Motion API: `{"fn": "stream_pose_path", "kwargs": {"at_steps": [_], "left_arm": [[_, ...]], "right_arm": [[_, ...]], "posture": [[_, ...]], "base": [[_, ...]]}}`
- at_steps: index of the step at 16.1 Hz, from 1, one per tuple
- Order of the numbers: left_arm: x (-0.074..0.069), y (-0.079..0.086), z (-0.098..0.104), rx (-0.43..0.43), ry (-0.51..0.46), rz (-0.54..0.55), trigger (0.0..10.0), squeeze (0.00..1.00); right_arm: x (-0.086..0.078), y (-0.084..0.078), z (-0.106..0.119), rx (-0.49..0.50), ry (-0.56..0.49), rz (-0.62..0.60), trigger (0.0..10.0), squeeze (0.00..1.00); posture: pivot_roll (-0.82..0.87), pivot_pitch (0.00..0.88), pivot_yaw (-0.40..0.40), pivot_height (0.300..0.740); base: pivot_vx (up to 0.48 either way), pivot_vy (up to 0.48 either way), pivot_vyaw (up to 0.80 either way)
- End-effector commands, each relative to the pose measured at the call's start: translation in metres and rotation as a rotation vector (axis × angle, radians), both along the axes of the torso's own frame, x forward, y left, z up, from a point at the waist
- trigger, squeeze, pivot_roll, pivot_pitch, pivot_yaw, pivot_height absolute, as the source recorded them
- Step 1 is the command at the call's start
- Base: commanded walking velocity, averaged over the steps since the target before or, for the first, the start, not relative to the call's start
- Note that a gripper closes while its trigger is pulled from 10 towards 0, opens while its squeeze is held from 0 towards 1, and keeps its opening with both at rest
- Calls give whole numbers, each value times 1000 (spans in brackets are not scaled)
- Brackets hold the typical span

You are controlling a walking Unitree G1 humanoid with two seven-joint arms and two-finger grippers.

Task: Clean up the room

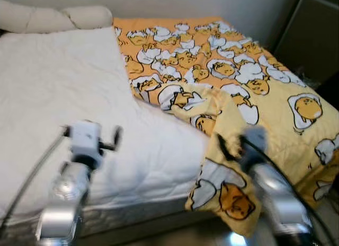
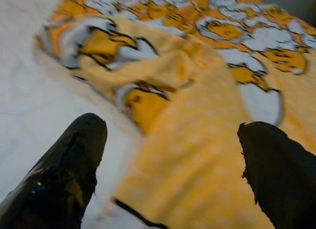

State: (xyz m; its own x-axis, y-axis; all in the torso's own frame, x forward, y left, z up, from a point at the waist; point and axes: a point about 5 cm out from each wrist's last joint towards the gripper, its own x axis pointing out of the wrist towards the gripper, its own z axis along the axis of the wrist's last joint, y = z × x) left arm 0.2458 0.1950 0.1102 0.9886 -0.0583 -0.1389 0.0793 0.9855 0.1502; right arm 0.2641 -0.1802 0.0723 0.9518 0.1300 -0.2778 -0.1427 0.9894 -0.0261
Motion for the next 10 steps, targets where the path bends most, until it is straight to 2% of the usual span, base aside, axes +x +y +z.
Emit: {"fn": "stream_pose_path", "kwargs": {"at_steps": [1, 2, 4, 5, 8, 9, 10], "left_arm": [[-4, 7, 2, 10, -3, 4, 10000, 1000], [-5, 6, 0, 17, 8, -6, 10000, 1000], [-4, 2, -3, 42, 29, -52, 10000, 1000], [-1, -3, -2, 55, 42, -109, 10000, 1000], [4, -12, -2, 114, 77, -258, 10000, 996], [6, -14, 0, 153, 100, -335, 10000, 996], [5, -14, 0, 159, 106, -352, 10000, 996]], "right_arm": [[4, 6, 15, 27, -51, 31, 10000, 788], [4, 4, 14, 35, -45, 23, 10000, 1000], [9, -3, 7, -14, -8, -6, 10000, 1000], [16, -3, -2, -56, 56, -5, 10000, 1000], [40, 8, -25, -111, 182, 0, 10000, 1000], [50, 17, -36, -126, 255, 1, 10000, 859], [52, 19, -39, -129, 272, 1, 10000, 859]], "posture": [[-5, 0, -50, 740], [-9, 0, -47, 740], [-16, 0, -38, 740], [-20, 0, -27, 740], [5, 0, -28, 740], [24, 0, -26, 740], [27, 0, -25, 740]], "base": [[0, 0, 0], [0, 0, 0], [0, 0, 0], [0, 0, 0], [0, 0, 0], [0, 0, 0], [0, 0, 0]]}}
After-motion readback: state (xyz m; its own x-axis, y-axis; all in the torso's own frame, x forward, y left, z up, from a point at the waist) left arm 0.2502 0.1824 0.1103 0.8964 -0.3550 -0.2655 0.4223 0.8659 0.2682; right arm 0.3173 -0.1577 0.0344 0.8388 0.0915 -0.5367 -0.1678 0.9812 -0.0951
